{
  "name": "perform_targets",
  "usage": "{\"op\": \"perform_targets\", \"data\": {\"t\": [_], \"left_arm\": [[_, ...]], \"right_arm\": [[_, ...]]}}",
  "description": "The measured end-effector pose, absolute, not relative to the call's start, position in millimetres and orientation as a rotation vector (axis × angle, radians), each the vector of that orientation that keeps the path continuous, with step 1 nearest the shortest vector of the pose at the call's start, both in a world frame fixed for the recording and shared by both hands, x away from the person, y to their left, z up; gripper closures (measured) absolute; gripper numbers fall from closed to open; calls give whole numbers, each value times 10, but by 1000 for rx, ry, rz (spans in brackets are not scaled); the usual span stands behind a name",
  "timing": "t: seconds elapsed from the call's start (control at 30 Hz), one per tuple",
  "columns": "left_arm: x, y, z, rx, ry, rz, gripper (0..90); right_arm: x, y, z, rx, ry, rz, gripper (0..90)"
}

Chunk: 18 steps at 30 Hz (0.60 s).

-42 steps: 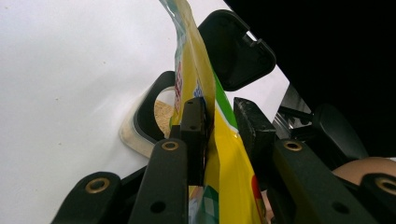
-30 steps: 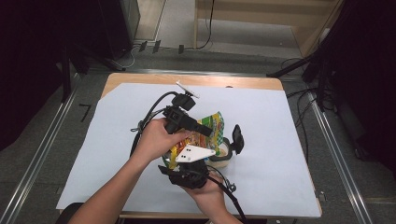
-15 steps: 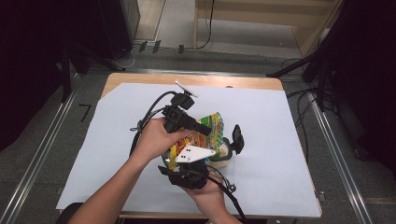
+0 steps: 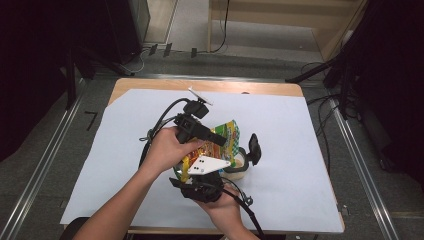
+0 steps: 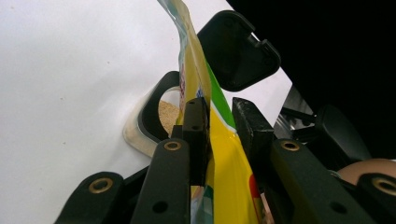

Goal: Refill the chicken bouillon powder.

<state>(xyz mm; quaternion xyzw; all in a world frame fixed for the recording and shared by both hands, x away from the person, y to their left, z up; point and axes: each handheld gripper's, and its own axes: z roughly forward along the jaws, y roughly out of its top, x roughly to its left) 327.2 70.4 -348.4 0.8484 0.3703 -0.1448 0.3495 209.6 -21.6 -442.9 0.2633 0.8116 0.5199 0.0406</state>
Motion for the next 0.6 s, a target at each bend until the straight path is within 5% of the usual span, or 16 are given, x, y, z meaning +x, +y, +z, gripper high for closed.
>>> {"op": "perform_targets", "data": {"t": [0.6], "left_arm": [[3240,678,-3472,2206,948,-366,756]], "right_arm": [[2094,-226,-4465,784,2453,1599,681]]}}
